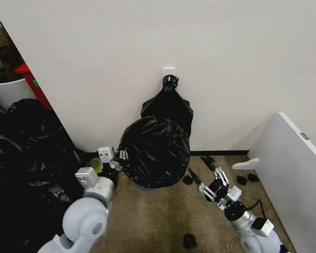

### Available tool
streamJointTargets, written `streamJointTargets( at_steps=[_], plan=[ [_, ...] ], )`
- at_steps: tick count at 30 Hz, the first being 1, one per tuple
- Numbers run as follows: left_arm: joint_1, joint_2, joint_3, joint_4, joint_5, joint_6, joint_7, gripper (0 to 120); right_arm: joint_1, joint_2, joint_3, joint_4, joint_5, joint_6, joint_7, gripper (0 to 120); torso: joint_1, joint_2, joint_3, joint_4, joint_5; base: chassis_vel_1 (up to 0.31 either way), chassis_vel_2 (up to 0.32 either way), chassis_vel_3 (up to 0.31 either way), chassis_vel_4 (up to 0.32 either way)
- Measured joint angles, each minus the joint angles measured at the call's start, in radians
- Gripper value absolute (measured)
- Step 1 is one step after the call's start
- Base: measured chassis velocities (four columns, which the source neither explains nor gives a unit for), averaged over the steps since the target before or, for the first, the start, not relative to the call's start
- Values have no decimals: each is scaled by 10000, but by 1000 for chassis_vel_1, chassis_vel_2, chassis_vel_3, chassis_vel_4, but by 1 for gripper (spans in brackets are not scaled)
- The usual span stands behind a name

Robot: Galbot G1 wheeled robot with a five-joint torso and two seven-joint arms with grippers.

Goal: Place the garbage bag over the trash bin.

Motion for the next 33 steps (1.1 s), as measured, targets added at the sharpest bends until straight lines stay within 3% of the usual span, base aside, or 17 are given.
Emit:
streamJointTargets(
  at_steps=[3, 6, 7, 10, 16, 17, 21, 33],
  plan=[
    [-29, -110, 187, 342, 443, -219, 64, 2, 82, -64, -795, 1009, -273, -935, 1546, 25, 0, 0, 0, 0, 5, 0, 0, 0, 0],
    [-16, -137, 307, 750, 1190, -734, 209, 2, 472, -605, -2132, 2330, -936, -3399, 4688, 12, 0, 0, 0, 3, 3, 0, 0, 0, 0],
    [-16, -137, 307, 750, 1190, -734, 209, 2, 472, -605, -2132, 2330, -936, -3399, 4688, 12, 0, 0, 0, 3, 3, 0, 0, 0, 0],
    [-44, -160, 416, 1120, 1854, -1186, 368, 2, 1010, -897, -3000, 3025, -851, -4984, 6347, 0, 0, 0, 0, 0, 2, 0, 0, 0, 0],
    [-119, -269, 535, 1512, 2380, -1859, 642, 2, 2552, -936, -4313, 3016, -29, -7165, 8239, 0, 0, 0, 0, 1, 4, 0, 0, 0, 0],
    [-119, -269, 535, 1512, 2380, -1859, 642, 2, 2552, -936, -4313, 3016, -29, -7165, 8239, 0, 0, 0, 0, 1, 4, 0, 0, 0, 0],
    [-130, -290, 791, 1714, 2752, -2355, 901, 2, 3990, -356, -5181, 2472, 926, -8519, 9260, 0, 0, 0, 1, 2, 3, 0, 0, 0, 0],
    [47, -378, 993, 1713, 2892, -2523, 984, 2, 5679, 879, -6178, 1101, 1515, -11089, 11609, 0, 0, 0, 1, 1, 2, 0, 0, 0, 0]
  ],
)
